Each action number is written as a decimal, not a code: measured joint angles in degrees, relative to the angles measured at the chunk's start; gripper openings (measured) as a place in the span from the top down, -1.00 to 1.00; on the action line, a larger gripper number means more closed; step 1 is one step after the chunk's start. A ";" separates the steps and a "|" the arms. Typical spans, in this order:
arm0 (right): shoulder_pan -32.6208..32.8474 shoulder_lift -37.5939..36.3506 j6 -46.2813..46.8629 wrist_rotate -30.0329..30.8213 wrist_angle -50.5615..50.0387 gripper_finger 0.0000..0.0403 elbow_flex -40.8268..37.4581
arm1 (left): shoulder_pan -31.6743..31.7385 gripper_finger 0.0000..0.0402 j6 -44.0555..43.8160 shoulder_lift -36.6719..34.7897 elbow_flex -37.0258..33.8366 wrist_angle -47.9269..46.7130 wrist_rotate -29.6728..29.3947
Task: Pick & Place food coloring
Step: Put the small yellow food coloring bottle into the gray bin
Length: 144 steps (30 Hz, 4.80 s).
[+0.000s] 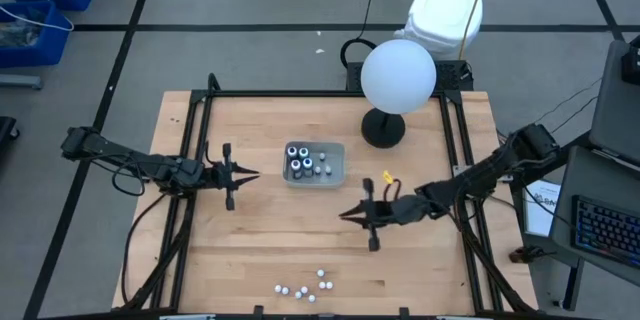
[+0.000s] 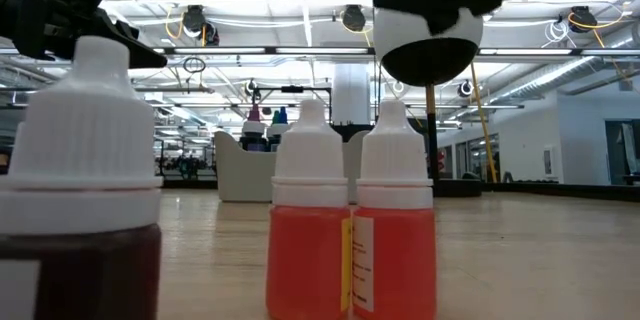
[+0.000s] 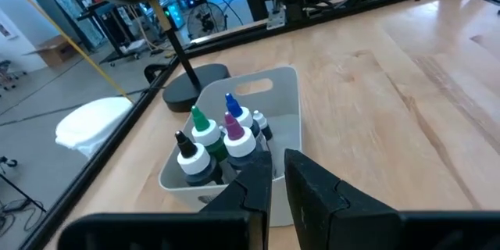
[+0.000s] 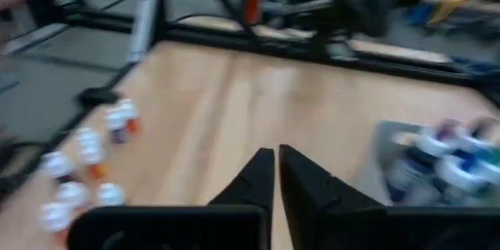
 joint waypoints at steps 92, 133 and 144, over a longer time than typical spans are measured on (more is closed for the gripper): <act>-15.08 -31.02 -8.71 -16.16 30.55 1.00 -34.94 | -28.32 0.96 -25.26 59.09 54.05 -36.89 -2.81; -15.08 -30.99 -11.13 -16.08 30.31 1.00 -34.91 | -25.87 -0.14 -45.42 86.01 73.11 -44.88 25.21; -15.08 -30.99 -11.13 -16.05 30.20 1.00 -34.91 | -25.35 -0.14 -45.67 85.92 72.08 -44.59 23.81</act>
